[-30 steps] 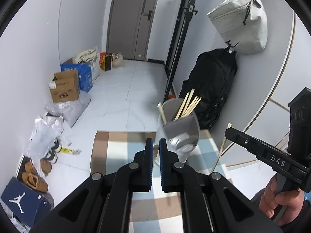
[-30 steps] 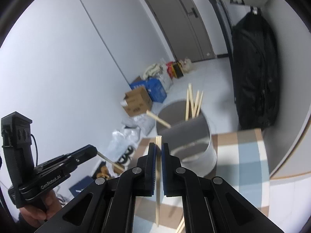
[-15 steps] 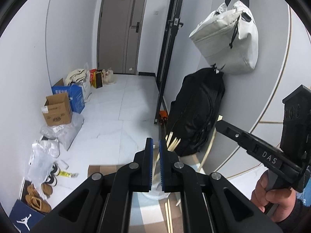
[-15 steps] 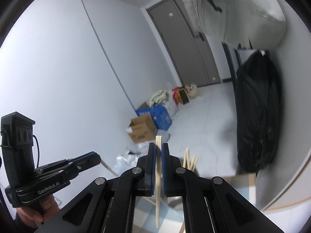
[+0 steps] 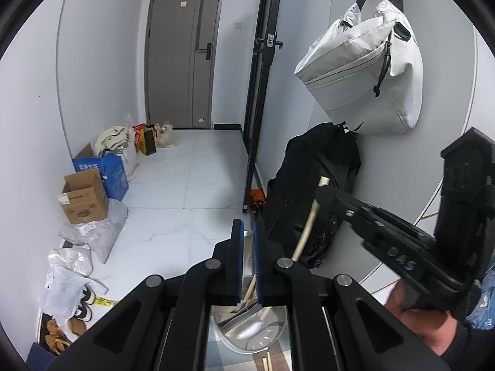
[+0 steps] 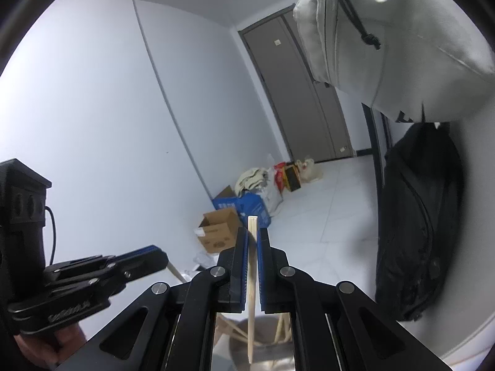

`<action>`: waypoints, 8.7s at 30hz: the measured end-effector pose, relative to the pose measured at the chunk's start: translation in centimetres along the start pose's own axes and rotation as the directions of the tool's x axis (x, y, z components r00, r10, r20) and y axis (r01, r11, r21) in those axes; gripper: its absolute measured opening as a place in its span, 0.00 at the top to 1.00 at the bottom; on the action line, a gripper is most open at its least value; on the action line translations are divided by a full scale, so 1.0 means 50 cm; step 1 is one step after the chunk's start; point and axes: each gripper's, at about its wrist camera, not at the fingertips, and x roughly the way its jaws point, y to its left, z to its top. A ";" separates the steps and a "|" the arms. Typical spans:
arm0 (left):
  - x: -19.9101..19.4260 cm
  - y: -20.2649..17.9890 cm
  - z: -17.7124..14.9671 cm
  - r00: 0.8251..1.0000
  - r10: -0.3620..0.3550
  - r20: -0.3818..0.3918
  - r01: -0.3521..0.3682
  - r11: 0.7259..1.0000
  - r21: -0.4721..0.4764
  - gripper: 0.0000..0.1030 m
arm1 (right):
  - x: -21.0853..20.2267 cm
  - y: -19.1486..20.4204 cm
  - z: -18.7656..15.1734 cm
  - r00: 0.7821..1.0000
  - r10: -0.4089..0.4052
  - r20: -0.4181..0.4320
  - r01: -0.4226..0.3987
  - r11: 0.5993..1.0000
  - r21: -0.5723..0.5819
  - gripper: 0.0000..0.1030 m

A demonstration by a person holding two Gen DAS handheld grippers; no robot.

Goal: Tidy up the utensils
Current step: 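Carry both held chopsticks up over the white utensil holder, then open both grippers to drop the chopsticks into the holder, then withdraw both open grippers and lower them toward the last chopsticks, then close the left gripper on one of the last two chopsticks, then lift the held chopstick with the left gripper while the right grasps the last one, then carry both held chopsticks up over the white utensil holder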

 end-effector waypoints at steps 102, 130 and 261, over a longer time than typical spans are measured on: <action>0.069 -0.013 -0.398 0.939 0.177 -0.295 -0.196 0.980 -0.038 0.27 | -0.163 -0.092 -0.371 0.973 -0.108 -0.205 0.123 0.990 0.063 0.00; 0.207 -0.040 -0.473 0.811 0.170 -0.560 -0.205 0.979 0.000 0.27 | -0.133 -0.133 -0.396 0.948 -0.103 -0.302 0.146 0.981 0.124 0.00; 0.208 0.050 -0.449 0.776 0.064 -0.628 -0.178 0.977 -0.120 0.89 | -0.099 -0.205 -0.397 0.926 -0.015 -0.377 0.166 0.914 0.371 0.96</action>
